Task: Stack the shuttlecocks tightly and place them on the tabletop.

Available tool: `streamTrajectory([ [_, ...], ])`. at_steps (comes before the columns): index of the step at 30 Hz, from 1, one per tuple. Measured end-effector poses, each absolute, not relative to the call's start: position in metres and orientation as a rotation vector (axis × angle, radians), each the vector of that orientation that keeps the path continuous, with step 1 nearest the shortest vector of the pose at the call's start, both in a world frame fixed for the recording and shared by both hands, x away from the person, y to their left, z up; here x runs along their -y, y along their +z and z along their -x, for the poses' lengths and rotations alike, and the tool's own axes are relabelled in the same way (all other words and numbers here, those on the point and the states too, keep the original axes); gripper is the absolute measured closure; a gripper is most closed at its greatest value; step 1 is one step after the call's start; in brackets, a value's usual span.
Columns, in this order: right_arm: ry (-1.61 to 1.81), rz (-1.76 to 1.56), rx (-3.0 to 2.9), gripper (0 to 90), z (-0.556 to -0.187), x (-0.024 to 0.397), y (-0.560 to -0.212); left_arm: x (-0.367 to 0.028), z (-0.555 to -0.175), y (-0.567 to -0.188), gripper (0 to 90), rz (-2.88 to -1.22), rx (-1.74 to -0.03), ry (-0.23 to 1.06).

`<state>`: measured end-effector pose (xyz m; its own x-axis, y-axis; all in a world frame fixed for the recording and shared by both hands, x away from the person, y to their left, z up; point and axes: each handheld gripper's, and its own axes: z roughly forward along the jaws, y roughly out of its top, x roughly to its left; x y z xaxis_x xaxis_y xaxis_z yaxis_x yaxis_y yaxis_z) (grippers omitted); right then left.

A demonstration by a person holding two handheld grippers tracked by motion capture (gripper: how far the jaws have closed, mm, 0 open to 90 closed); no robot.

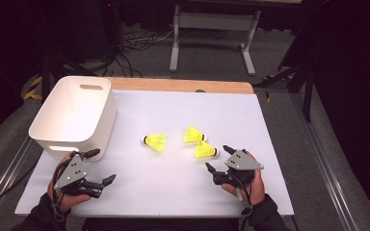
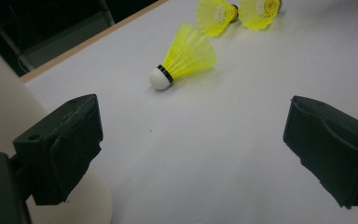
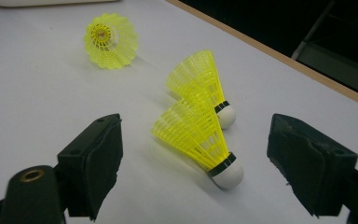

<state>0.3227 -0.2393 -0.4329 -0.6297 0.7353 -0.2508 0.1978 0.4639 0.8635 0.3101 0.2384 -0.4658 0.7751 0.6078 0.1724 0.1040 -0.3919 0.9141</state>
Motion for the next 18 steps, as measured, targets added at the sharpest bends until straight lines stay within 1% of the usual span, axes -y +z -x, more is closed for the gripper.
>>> streamTrajectory([
  [2, 1.132, -0.766, -2.101, 18.2, -0.322, 0.239, -0.431, -0.243, -0.310, -0.468, 5.2, -1.913, -0.557, 0.589],
  [7, 1.162, -0.758, -2.123, 19.0, -0.322, 0.234, -0.423, -0.251, -0.307, -0.471, 5.2, -1.924, -0.564, 0.607],
  [11, 1.196, -0.739, -2.143, 17.5, -0.326, 0.228, -0.414, -0.254, -0.307, -0.472, 5.3, -1.910, -0.576, 0.608],
  [18, 1.147, -0.764, -2.158, 18.0, -0.340, 0.221, -0.407, -0.256, -0.308, -0.473, 5.6, -1.895, -0.580, 0.605],
])
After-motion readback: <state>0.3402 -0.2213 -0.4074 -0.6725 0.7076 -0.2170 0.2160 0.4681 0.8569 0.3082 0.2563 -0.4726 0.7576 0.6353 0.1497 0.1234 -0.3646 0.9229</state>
